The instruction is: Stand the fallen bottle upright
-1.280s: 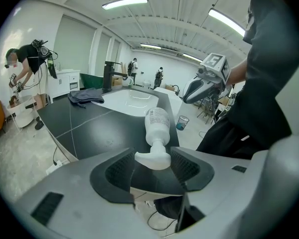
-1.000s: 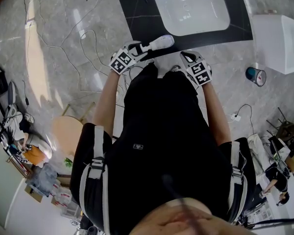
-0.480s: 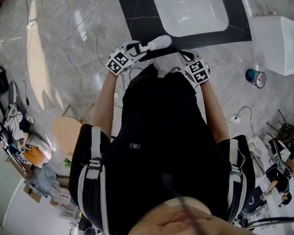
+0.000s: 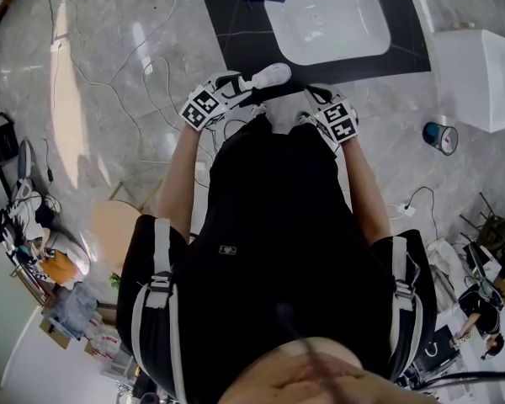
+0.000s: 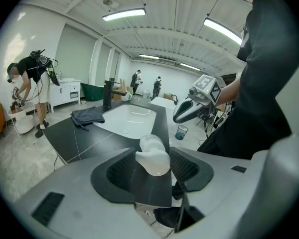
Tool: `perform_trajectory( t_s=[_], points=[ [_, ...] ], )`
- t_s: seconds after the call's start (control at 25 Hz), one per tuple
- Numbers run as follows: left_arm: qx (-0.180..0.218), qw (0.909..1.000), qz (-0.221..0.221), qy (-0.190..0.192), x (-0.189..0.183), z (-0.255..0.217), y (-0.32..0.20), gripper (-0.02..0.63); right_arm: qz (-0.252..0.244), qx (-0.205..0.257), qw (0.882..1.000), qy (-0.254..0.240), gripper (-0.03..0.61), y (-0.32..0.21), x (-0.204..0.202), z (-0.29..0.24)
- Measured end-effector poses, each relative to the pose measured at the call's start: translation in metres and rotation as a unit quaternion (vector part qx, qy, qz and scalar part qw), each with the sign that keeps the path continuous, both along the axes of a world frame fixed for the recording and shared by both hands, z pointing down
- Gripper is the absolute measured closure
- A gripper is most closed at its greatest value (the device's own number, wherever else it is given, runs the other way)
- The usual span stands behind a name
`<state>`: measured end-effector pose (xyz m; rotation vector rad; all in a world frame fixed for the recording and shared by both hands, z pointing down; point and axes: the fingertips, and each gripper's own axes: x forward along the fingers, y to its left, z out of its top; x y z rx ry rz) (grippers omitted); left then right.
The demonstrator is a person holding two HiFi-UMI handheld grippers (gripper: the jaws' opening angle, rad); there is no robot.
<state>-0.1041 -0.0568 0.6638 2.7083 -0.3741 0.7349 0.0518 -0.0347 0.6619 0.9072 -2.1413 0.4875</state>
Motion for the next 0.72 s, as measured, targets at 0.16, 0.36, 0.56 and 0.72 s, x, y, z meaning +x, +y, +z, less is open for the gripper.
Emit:
perform_trajectory(
  t_s=[0.16,0.36,0.56,0.72],
  points=[
    [0.004,1.0,-0.004,0.003,0.002,-0.008,0.001,0.394,-0.009,0.004,1.0,-0.001,0.515,0.0,-0.002,-0.001],
    [0.008,0.9999,-0.014,-0.002,0.006,-0.015,0.003,0.394,-0.014,0.003,1.0,-0.007,0.515,-0.003,0.005,-0.003],
    [0.006,0.9997,-0.025,0.005,0.013,-0.022,0.0,0.394,-0.017,0.006,1.0,-0.006,0.515,-0.009,0.016,-0.007],
    [0.009,0.9996,-0.026,0.004,0.019,-0.028,-0.001,0.394,-0.021,0.006,1.0,-0.004,0.515,-0.012,0.024,-0.009]
  ],
)
